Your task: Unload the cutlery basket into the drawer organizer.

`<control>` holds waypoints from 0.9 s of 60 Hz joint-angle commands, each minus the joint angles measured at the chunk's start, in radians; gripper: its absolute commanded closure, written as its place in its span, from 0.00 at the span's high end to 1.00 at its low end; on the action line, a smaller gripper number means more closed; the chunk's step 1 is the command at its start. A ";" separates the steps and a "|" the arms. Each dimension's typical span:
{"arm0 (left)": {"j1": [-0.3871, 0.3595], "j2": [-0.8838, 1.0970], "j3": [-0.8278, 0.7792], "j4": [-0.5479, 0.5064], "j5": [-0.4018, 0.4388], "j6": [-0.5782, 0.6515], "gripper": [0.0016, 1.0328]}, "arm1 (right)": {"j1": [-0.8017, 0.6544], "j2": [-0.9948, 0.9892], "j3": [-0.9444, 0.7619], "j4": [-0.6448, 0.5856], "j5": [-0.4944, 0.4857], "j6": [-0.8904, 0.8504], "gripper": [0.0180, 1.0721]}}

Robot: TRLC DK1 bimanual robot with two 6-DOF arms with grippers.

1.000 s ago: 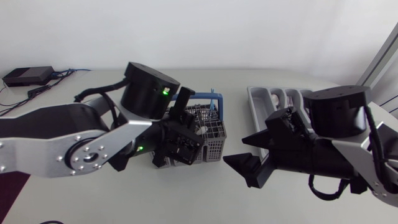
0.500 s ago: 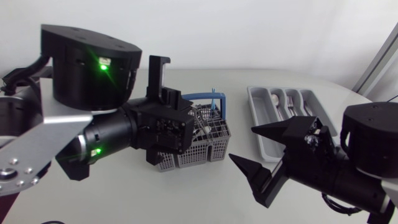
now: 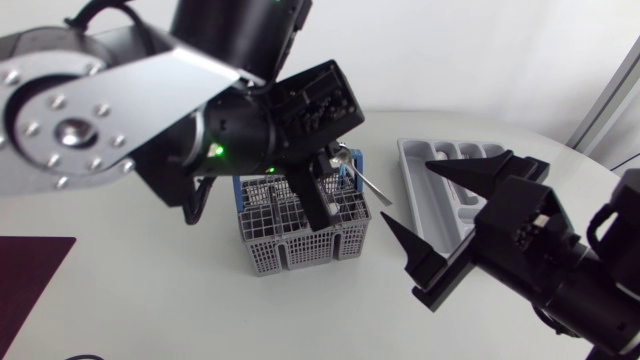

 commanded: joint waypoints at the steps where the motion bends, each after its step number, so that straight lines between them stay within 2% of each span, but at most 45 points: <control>1: 0.030 0.076 0.116 -0.061 0.050 -0.171 0.13 | 0.012 0.042 -0.025 0.027 0.010 -0.065 0.95; 6: 0.047 0.127 0.207 -0.149 0.110 -0.259 0.13 | 0.016 0.087 -0.020 0.058 0.021 -0.094 0.91; 13: 0.047 0.174 0.276 -0.232 0.148 -0.337 0.13 | 0.015 0.148 -0.019 0.121 0.037 -0.122 0.86; 20: 0.047 0.196 0.306 -0.276 0.182 -0.377 0.13 | 0.009 0.216 -0.017 0.180 0.055 -0.145 0.81; 27: 0.039 0.204 0.317 -0.310 0.192 -0.397 0.13 | -0.004 0.265 -0.014 0.230 0.060 -0.169 0.80; 40: 0.024 0.210 0.314 -0.331 0.191 -0.398 0.13 | -0.019 0.312 -0.004 0.273 0.064 -0.205 0.58; 45: 0.019 0.210 0.311 -0.331 0.191 -0.398 0.13 | -0.025 0.328 -0.002 0.285 0.064 -0.206 0.54; 54: 0.015 0.211 0.306 -0.331 0.191 -0.398 0.13 | -0.033 0.348 0.001 0.303 0.066 -0.208 0.37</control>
